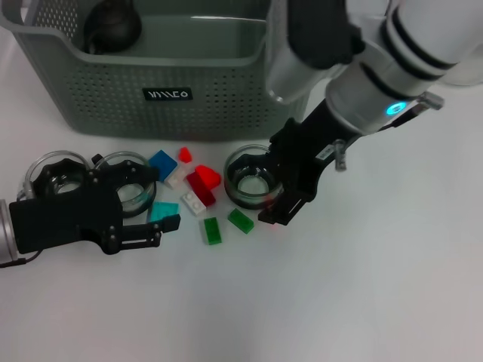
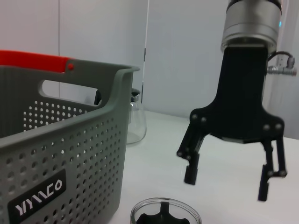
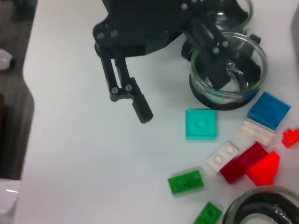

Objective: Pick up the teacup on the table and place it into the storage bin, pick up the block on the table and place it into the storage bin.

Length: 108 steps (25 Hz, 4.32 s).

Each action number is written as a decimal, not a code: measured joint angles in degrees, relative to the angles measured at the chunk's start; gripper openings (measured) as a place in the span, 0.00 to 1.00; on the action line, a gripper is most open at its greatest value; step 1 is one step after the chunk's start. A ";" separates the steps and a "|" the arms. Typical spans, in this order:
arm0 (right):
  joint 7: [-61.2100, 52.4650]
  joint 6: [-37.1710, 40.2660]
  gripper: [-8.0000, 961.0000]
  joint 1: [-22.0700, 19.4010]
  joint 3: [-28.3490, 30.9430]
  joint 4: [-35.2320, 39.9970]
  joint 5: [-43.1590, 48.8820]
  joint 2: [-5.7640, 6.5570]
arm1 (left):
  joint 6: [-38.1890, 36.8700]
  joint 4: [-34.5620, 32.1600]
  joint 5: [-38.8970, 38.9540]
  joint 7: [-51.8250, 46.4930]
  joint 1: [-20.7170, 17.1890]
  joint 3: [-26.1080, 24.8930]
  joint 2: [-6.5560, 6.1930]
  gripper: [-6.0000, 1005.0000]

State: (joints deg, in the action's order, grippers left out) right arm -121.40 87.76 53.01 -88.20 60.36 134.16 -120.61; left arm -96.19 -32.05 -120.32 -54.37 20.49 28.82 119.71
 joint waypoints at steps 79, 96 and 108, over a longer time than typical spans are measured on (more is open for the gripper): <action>-5.15 -9.64 0.06 14.15 29.09 3.69 -3.83 3.48 | 0.61 1.38 0.68 0.97 0.33 -0.17 0.26 0.83; 2.02 -53.72 0.06 23.41 11.63 -33.99 10.40 -0.29 | 0.66 1.37 0.70 0.67 0.99 -0.17 0.26 0.83; 1.53 -55.49 0.06 22.03 4.55 -37.45 10.09 -0.42 | 0.65 1.37 0.70 0.74 1.32 -0.17 0.26 0.81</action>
State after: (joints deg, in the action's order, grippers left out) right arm -119.87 32.28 75.05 -83.65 22.91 144.24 -121.03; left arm -95.54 -30.68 -119.62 -53.63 21.80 28.65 119.97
